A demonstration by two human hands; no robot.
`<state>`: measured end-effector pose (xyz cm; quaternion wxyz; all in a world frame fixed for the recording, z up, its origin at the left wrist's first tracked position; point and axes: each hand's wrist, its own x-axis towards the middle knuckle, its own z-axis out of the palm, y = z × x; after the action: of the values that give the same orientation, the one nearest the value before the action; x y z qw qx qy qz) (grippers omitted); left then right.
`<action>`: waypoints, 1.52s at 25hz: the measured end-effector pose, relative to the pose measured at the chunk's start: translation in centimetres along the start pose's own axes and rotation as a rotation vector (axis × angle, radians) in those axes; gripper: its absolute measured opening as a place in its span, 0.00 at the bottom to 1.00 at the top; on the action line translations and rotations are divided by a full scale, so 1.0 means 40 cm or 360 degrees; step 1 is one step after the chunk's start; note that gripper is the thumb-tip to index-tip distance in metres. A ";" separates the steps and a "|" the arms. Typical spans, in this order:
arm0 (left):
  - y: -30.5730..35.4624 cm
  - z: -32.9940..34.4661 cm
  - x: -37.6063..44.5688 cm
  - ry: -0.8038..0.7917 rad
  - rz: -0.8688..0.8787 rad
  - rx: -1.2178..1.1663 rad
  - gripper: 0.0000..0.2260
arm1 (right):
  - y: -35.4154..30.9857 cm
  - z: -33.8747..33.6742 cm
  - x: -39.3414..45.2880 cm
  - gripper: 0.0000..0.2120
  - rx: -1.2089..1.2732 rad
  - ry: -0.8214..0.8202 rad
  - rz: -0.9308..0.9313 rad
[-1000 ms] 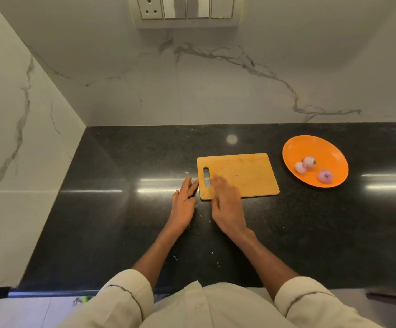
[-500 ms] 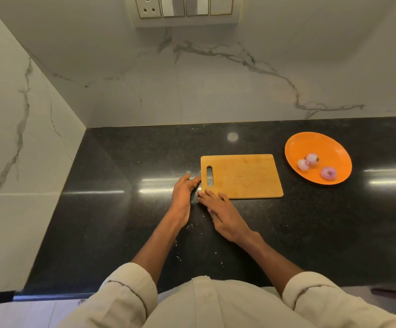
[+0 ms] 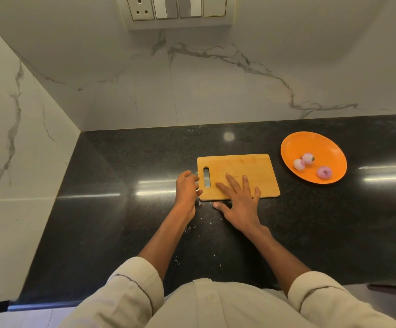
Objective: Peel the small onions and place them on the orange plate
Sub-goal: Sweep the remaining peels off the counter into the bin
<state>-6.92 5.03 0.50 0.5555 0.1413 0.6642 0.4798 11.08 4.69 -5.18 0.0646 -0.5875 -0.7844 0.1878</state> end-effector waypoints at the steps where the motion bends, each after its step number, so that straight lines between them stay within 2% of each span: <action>1: 0.003 0.004 0.002 0.0008 -0.0017 -0.0018 0.19 | -0.006 -0.003 0.004 0.31 -0.0036 0.0016 0.0005; 5: 0.011 0.013 -0.003 0.0065 -0.0057 -0.0151 0.06 | -0.039 -0.014 0.024 0.25 -0.0160 0.0066 0.0031; 10: 0.014 0.003 -0.005 0.0045 -0.0118 -0.0309 0.06 | -0.067 -0.023 0.047 0.25 -0.0260 0.0015 -0.0064; 13: 0.007 -0.023 -0.001 0.0028 -0.0119 -0.0339 0.10 | -0.094 -0.032 0.056 0.25 -0.0251 0.0020 -0.0129; 16: 0.013 -0.054 0.011 0.0032 -0.0041 -0.0117 0.14 | -0.088 -0.059 0.058 0.25 -0.0112 0.0150 -0.0223; 19: 0.049 -0.037 0.031 -0.0180 0.0024 0.0281 0.19 | -0.080 -0.114 0.078 0.23 0.0057 0.0216 -0.0318; 21: 0.076 0.001 0.051 -0.0232 0.0010 0.0300 0.16 | -0.088 -0.137 0.076 0.21 0.0146 0.0253 -0.0378; 24: 0.105 0.029 0.087 -0.0153 0.0009 0.0242 0.12 | -0.081 -0.122 0.011 0.11 0.0442 0.0646 -0.0286; 25: 0.110 0.031 0.095 -0.0143 0.0009 0.0236 0.11 | -0.070 -0.107 -0.019 0.08 0.0512 0.0673 -0.0272; 27: 0.117 0.031 0.107 -0.0118 -0.0018 0.0194 0.10 | -0.048 -0.070 -0.060 0.11 0.0432 0.0494 -0.0231; 29: 0.124 0.031 0.117 -0.0098 -0.0042 0.0181 0.11 | -0.036 -0.026 -0.060 0.25 0.0179 0.0247 0.0012; 31: 0.134 0.032 0.125 -0.0098 -0.0053 0.0174 0.11 | -0.051 -0.004 -0.039 0.33 -0.0018 0.0091 0.0149; 32: 0.140 0.033 0.130 -0.0101 -0.0055 0.0153 0.11 | -0.071 0.005 -0.034 0.35 -0.0086 0.0030 0.0066; 35: 0.157 0.032 0.143 -0.0116 -0.0036 0.0171 0.11 | -0.117 0.024 -0.034 0.34 -0.0067 -0.0204 -0.0444; 36: 0.164 0.031 0.150 -0.0114 -0.0024 0.0212 0.10 | -0.122 0.020 -0.021 0.33 0.0004 -0.0243 -0.0518; 38: 0.178 0.026 0.165 -0.0095 -0.0018 0.0258 0.10 | -0.121 0.008 0.032 0.32 0.0058 -0.0146 -0.0439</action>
<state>-10.72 13.85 2.25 0.5646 0.1963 0.6847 0.4170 6.24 4.68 -3.81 0.0645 -0.4637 -0.8563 0.2180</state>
